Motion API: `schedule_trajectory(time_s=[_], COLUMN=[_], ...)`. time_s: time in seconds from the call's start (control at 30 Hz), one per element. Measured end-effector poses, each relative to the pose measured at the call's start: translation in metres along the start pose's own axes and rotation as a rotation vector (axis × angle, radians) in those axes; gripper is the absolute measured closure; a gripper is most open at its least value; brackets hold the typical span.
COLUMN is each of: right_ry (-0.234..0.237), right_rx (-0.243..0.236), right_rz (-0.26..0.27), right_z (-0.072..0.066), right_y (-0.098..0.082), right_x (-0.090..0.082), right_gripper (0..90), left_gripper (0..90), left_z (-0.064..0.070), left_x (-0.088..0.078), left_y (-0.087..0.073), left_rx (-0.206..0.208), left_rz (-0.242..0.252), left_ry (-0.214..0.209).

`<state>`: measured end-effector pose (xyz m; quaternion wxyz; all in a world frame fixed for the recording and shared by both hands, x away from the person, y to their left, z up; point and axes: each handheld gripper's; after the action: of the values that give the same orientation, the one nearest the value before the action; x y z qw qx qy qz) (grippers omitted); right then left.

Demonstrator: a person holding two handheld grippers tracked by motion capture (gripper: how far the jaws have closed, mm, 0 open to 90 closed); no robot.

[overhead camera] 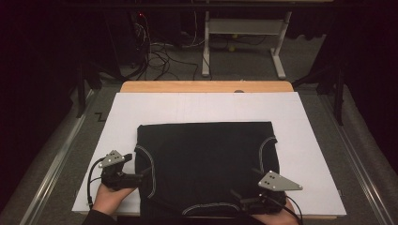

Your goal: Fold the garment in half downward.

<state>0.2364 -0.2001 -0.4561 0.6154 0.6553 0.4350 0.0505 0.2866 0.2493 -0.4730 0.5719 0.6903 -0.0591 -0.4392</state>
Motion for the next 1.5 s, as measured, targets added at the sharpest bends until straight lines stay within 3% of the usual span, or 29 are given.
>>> schedule_trajectory(time_s=[0.47, 0.9, 1.1, 1.5], right_ry=[0.054, 0.131, 0.164, 0.216], right_rx=[-0.088, -0.105, -0.123, -0.149], right_rz=[-0.063, -0.075, -0.076, -0.094], right_z=[-0.044, -0.083, -0.101, -0.13], right_y=[0.002, 0.011, 0.016, 0.025], right_x=[0.035, 0.067, 0.08, 0.112], right_gripper=[0.2, 0.3, 0.3, 0.3], left_gripper=[0.0, 0.0, 0.0, 0.0], left_z=[-0.015, -0.029, -0.035, -0.061], left_x=[0.012, 0.014, 0.02, 0.034], left_y=[0.011, 0.021, 0.027, 0.051], left_rx=[-0.015, -0.023, -0.024, -0.019], left_rz=[0.022, 0.056, 0.051, 0.023], left_ry=[-0.017, -0.014, -0.005, 0.026])
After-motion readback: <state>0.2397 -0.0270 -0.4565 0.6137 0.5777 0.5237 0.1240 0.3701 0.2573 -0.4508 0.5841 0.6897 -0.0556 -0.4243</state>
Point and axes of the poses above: each handheld gripper's, and its own axes: x roughly forward along the jaws, y roughly out of its top, z roughly to its right, and after that the axes turned 13 degrees about x, right-handed
